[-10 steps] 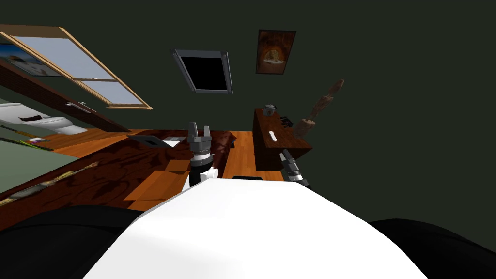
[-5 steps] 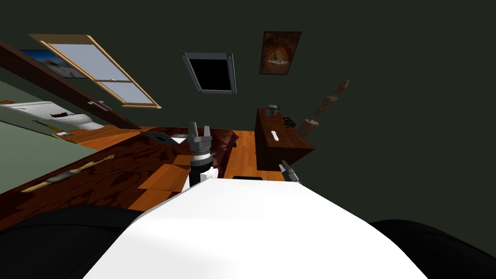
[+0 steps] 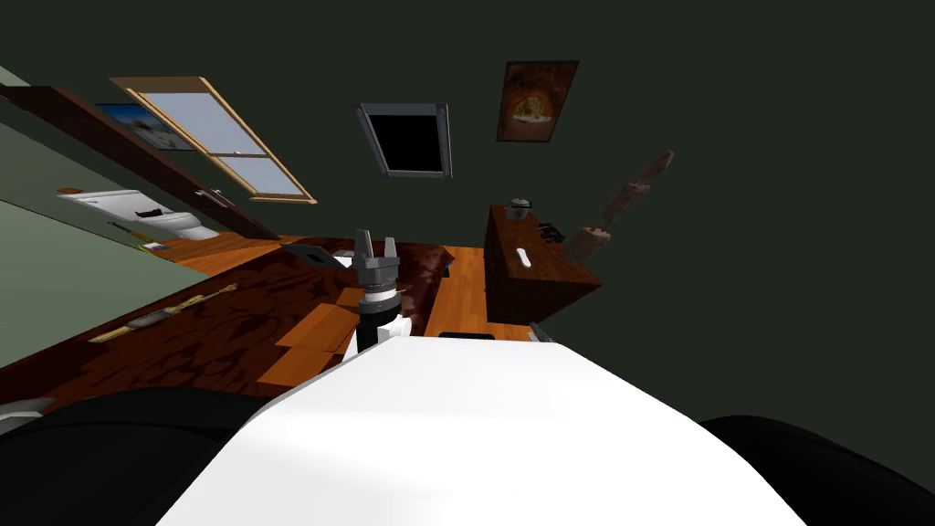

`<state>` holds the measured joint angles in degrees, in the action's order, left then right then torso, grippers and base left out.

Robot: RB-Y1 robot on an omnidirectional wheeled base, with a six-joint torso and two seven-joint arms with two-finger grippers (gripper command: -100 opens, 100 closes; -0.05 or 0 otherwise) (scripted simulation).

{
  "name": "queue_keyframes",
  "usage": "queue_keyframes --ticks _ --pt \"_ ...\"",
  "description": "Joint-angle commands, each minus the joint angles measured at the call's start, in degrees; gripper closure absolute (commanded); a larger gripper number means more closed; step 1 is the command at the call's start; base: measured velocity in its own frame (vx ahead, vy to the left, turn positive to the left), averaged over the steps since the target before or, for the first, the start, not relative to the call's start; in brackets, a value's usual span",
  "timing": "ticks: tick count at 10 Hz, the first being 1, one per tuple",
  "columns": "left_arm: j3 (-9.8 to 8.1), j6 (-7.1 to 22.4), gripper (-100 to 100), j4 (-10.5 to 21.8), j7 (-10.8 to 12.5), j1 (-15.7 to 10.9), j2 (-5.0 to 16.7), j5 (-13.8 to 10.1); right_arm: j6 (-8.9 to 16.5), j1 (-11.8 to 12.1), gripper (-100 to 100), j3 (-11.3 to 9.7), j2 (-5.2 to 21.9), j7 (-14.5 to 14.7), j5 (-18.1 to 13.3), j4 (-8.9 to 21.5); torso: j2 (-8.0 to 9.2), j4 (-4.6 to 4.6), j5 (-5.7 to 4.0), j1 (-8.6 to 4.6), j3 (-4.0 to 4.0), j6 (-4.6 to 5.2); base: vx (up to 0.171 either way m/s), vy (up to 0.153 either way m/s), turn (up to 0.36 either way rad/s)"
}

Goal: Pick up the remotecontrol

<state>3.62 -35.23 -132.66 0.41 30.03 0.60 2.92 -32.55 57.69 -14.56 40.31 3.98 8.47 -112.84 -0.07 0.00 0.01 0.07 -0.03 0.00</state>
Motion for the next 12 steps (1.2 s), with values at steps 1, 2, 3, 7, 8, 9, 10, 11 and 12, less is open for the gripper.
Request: queue_keyframes --ticks 1,2,3,7,8,9,10,11,12 --pt "0.00 0.0 0 0.0 0.0 0.0 0.0 0.0 -0.5 2.5 -100 -0.1 2.9 0.0 0.9 0.5 0.00 0.00 0.00 0.00 0.00 0.00 0.018 0.030 0.052" --pt "0.00 0.0 0 0.0 0.0 0.0 0.0 0.0 -1.1 4.6 -100 -1.3 4.8 0.5 2.2 2.6 -0.02 -0.01 0.01 -0.02 -0.01 0.01 0.033 0.030 0.122" --pt "0.00 0.0 0 0.0 0.0 0.0 0.0 0.0 -1.1 4.9 -100 -1.3 6.6 0.5 2.2 2.6 -0.06 -0.02 0.00 -0.03 -0.04 0.00 0.034 0.025 0.040" --pt "0.00 0.0 0 0.0 0.0 0.0 0.0 0.0 -2.2 9.5 -100 -3.5 13.7 1.8 5.1 6.8 -0.18 -0.04 0.01 0.03 -0.10 0.00 0.054 0.040 0.074" --pt "0.00 0.0 0 0.0 0.0 0.0 0.0 0.0 -2.6 11.8 -100 -4.6 15.5 2.6 6.6 8.9 -0.20 -0.04 0.01 0.01 -0.12 0.00 0.089 0.050 0.110" --pt "0.00 0.0 0 0.0 0.0 0.0 0.0 0.0 -2.6 11.8 -100 -4.6 17.2 2.6 6.6 8.9 -0.28 -0.06 0.02 0.05 -0.16 0.00 0.081 0.038 0.044" --pt "0.00 0.0 0 0.0 0.0 0.0 0.0 0.0 -3.1 13.9 -100 -5.6 19.1 3.5 8.1 11.0 -0.28 -0.06 0.01 0.02 -0.17 0.00 0.103 0.049 0.106" --pt "0.00 0.0 0 0.0 0.0 0.0 0.0 0.0 -3.1 13.9 -100 -5.6 20.7 3.5 8.1 11.0 -0.36 -0.08 0.01 0.04 -0.21 -0.02 0.093 0.037 0.049" --pt "0.00 0.0 0 0.0 0.0 0.0 0.0 0.0 -3.5 16.0 -100 -6.6 22.6 4.5 9.7 13.0 -0.34 -0.07 0.01 0.03 -0.20 0.01 0.124 0.032 0.099"
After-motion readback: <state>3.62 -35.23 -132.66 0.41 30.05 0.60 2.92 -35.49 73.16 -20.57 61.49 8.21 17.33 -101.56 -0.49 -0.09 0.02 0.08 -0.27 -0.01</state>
